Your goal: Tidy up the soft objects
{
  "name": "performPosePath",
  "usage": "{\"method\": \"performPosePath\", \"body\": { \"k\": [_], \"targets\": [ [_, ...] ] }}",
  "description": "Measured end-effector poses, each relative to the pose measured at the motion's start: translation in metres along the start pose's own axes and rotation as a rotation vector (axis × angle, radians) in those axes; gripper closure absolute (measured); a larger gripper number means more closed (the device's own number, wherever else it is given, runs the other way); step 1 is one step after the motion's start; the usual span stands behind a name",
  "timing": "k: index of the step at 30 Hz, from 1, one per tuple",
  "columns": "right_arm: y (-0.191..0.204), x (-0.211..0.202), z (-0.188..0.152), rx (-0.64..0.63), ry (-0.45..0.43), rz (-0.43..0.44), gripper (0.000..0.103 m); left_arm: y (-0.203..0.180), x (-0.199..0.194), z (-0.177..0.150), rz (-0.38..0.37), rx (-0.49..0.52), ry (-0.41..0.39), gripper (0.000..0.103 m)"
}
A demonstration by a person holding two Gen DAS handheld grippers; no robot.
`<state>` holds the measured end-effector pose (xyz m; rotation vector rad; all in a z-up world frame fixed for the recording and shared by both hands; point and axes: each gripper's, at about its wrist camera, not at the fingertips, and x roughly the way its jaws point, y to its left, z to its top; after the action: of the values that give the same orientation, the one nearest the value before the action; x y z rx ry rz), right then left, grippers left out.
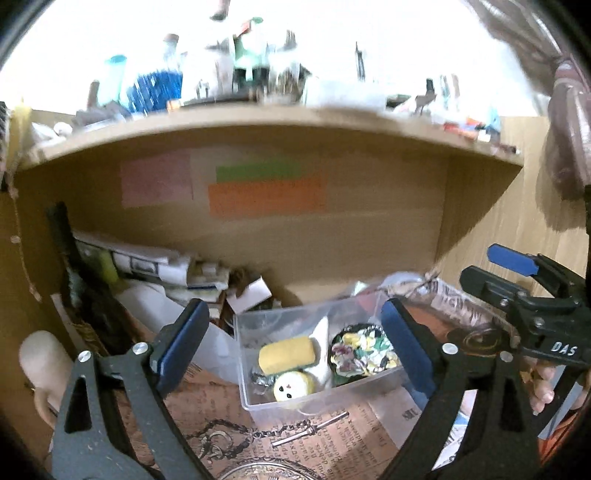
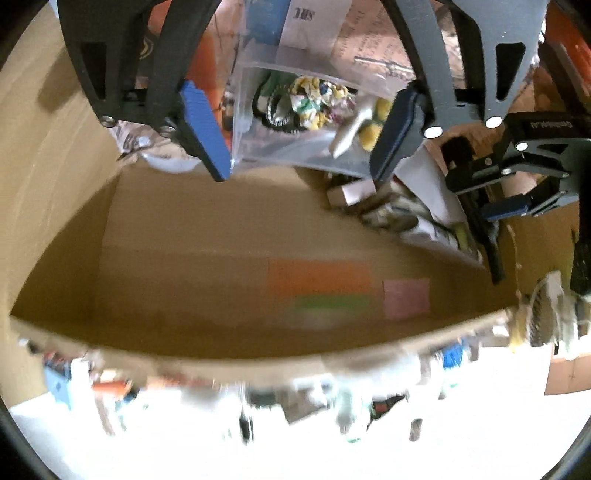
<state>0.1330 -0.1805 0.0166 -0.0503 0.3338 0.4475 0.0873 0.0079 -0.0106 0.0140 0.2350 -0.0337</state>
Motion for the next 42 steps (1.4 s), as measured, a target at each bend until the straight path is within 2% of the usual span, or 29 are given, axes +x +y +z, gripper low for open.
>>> {"method": "performPosePath", "body": {
  "k": [4,9,17,42],
  "targets": [
    [0.003,-0.021,0.005,-0.001,-0.06,-0.005,0.016,-0.003,-0.018,0.0,0.001,-0.004,-0.039,0.003],
    [0.008,-0.037,0.004,0.001,-0.102,-0.006,0.001,-0.006,-0.034,0.0,0.0,-0.018,-0.07,0.001],
    [0.012,-0.049,0.001,0.002,-0.117,-0.003,0.0,-0.007,-0.045,-0.001,0.001,-0.031,-0.086,0.001],
    [0.015,-0.049,-0.003,0.007,-0.109,0.009,0.0,-0.011,-0.047,-0.005,0.004,-0.037,-0.081,0.001]
  ]
}}
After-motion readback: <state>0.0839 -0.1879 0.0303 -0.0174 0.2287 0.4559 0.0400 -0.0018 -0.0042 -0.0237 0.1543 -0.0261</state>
